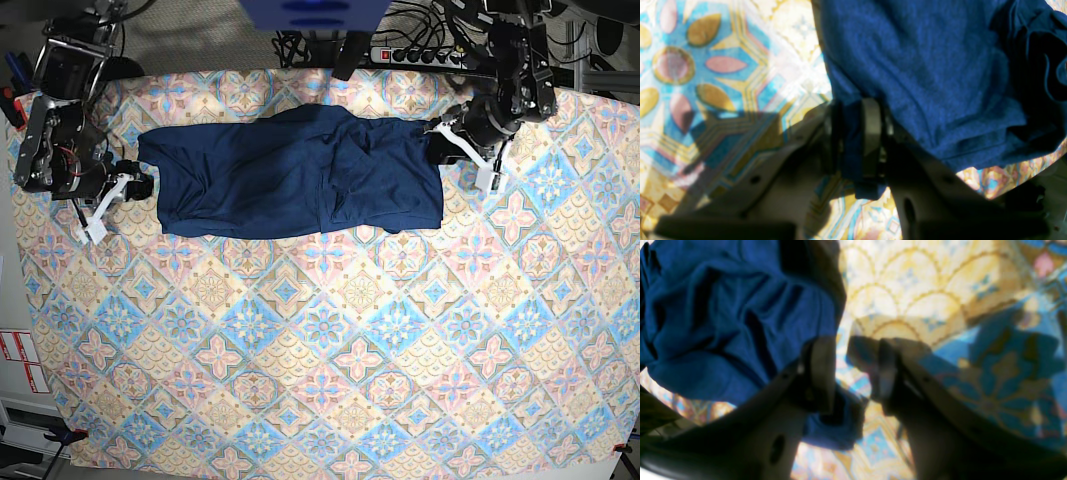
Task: Fold the T-shirt properly
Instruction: 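Regrasp the shirt's end with the right gripper, then fold the shirt toward the left gripper with both grippers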
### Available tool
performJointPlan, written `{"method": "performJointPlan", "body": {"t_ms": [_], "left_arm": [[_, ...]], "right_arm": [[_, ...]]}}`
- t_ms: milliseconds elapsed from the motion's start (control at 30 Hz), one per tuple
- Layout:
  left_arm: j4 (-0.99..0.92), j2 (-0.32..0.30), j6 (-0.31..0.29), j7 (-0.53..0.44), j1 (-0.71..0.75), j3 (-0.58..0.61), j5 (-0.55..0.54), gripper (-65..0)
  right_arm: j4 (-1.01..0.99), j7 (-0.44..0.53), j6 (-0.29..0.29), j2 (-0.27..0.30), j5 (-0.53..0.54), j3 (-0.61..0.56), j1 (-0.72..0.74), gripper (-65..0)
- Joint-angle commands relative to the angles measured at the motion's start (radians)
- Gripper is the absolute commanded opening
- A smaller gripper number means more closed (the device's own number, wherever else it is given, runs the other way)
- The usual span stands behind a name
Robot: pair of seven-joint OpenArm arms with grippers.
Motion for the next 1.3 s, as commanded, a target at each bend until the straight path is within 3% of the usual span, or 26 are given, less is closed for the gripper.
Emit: {"method": "performJointPlan", "body": {"t_ms": [0, 267, 500, 967, 1267], "left_arm": [[0.012, -0.01, -0.001, -0.006, -0.004, -0.004, -0.002, -54.1], [0.012, -0.01, -0.001, -0.006, -0.004, -0.004, -0.002, -54.1], [0.012, -0.01, -0.001, -0.006, -0.004, -0.004, -0.002, -54.1], [0.012, -0.01, -0.001, -0.006, -0.004, -0.004, -0.002, -54.1], [0.012, -0.01, -0.001, -0.006, -0.004, -0.004, -0.002, -54.1]], "right_arm": [[0.006, 0.025, 0.003, 0.02, 0.018, -0.02, 0.017, -43.9], [-0.006, 0.053, 0.003, 0.016, 0.023, -0.121, 0.019, -43.6], [-0.006, 0.053, 0.003, 0.006, 0.02, -0.122, 0.02, -32.5], [0.004, 0.039, 0.003, -0.056, 0.026, -0.127, -0.01, -32.5], [0.081, -0.004, 0.003, -0.073, 0.124, -0.254, -0.013, -32.5]]}}
